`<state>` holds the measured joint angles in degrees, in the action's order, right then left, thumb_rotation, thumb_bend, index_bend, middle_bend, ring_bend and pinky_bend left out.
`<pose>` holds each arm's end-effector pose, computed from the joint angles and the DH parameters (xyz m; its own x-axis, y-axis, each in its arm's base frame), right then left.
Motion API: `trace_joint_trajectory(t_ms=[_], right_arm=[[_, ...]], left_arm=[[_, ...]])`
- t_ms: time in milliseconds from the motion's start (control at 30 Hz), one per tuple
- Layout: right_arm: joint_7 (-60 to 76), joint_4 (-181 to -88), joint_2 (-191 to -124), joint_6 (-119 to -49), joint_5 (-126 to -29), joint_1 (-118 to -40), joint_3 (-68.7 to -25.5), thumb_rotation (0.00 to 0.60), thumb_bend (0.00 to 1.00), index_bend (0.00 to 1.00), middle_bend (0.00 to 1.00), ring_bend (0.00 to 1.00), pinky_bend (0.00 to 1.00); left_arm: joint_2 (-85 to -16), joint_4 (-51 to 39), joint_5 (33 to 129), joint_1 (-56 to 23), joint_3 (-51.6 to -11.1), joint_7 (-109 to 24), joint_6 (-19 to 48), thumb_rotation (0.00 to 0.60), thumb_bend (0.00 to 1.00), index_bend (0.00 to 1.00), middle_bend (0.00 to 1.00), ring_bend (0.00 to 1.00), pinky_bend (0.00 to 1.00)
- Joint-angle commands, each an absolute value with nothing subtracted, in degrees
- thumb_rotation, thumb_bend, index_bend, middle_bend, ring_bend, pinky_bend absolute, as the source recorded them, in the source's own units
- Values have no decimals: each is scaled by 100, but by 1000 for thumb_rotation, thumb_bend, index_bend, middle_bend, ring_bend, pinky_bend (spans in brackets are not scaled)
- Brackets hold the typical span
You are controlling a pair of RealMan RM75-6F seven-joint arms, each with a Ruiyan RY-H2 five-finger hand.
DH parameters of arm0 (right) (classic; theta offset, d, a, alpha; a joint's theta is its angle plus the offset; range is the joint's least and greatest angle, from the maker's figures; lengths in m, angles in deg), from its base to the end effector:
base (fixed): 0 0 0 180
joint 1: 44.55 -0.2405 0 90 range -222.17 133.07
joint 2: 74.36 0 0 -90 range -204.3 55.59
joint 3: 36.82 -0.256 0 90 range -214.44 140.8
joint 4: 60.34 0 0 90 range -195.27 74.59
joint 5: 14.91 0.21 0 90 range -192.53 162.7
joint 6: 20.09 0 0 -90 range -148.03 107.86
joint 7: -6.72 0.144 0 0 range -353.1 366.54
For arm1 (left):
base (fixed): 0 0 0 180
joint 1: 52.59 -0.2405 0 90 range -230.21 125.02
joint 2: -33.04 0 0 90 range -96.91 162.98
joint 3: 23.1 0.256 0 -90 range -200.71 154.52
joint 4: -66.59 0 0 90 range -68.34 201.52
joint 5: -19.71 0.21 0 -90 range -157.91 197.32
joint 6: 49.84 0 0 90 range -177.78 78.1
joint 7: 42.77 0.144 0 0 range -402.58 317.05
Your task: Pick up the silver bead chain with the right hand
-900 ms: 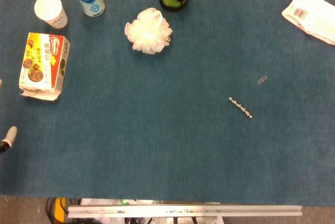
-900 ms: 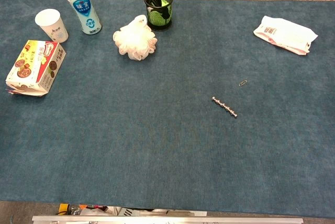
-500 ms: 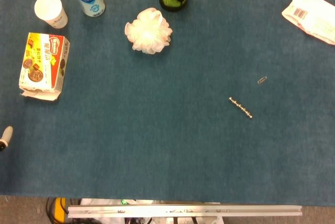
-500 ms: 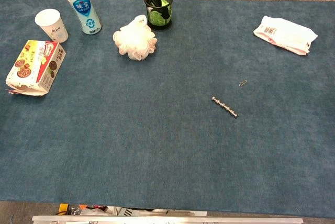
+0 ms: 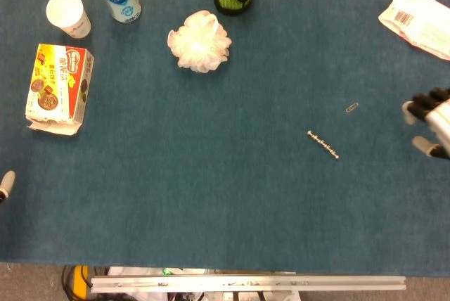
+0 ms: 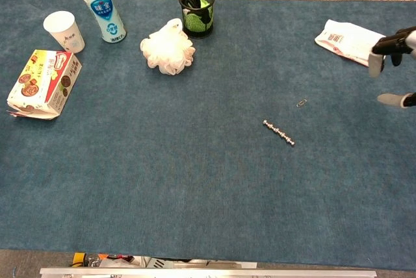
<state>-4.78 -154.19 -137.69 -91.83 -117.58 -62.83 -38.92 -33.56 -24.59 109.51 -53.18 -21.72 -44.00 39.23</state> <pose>-0.2380 -0.2288 0.1131 0.6449 -0.0197 0.7640 -0.6657 -0.5054 0.5490 -0.3185 0.1356 0.1427 0.3574 0.0439 0.9329 0.9335 0.0145 -0.3583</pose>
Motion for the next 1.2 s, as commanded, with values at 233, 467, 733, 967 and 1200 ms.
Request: trace_joint_trajectory(t_ms=[233,467,733,967,1200], right_arm=[[-1300,-15259,-14310,-7773,-11905,-7355,-3939,600,120,487,818,801,877],[-1503,-14876,-14732,-7384,-12105,-7769,-3800,600,119,485,891,890,991],[-1517,-14561,-14989,-7267,-12291,-7981,-3526,600,118,485,927,942,1000],[-1537,-14224,-15136,-7252,-12352,-8090,-3353,600,120,485,929,946,1000],[-1495,-13894,-15365,-7299,-12351,-8171,-3267,600,126,485,929,947,1000]], left_arm=[[-3339,-2484,10794,-5397,-2173,-4385,3919,600,273,6,31,23,0],[-3355,-2503,10742,-5393,-2179,-4337,3859,600,274,6,30,23,0],[-3352,-2528,10728,-5379,-2191,-4308,3824,600,273,6,26,23,0],[-3320,-2564,10740,-5381,-2146,-4358,3765,600,274,6,26,23,0],[-3322,-2574,10746,-5385,-2139,-4357,3757,600,273,6,26,23,0]])
